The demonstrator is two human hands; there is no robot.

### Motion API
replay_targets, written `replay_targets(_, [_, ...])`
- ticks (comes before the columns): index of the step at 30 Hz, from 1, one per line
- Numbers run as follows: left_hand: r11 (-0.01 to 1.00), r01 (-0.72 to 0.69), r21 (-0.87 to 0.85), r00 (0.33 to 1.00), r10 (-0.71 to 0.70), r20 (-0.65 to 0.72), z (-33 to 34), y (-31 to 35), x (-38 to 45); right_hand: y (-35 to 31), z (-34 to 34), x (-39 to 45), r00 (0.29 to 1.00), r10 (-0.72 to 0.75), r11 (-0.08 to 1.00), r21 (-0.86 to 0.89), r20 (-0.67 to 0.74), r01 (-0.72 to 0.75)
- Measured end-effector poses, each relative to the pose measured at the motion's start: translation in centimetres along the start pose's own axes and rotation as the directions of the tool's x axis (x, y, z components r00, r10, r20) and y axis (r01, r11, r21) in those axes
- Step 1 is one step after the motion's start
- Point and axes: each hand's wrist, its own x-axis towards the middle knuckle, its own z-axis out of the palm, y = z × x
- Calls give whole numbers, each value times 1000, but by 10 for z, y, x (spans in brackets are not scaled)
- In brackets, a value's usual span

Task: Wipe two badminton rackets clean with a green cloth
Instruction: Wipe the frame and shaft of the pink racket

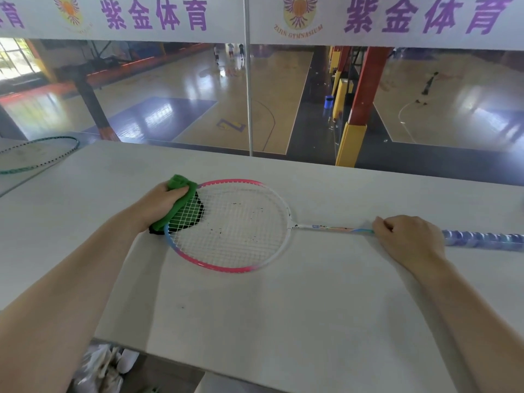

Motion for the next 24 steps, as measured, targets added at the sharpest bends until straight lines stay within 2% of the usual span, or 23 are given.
replay_targets(3, [992, 32, 118, 999, -33, 7, -2, 3, 4, -4, -1, -4, 999, 36, 999, 28, -20, -35])
replay_targets(7, [999, 50, 12, 995, -51, 91, -3, 6, 13, -5, -3, -5, 1000, 30, 1000, 7, 6, -30])
replay_targets(12, [995, -7, 101, 995, -3, 98, 1, 9, 22, -7, -6, -5, 999, 24, 1000, 5, 29, -24])
replay_targets(24, [968, -82, 238, 965, 17, 263, 12, 40, 33, -9, -7, -5, 998, 23, 999, -29, 59, -21])
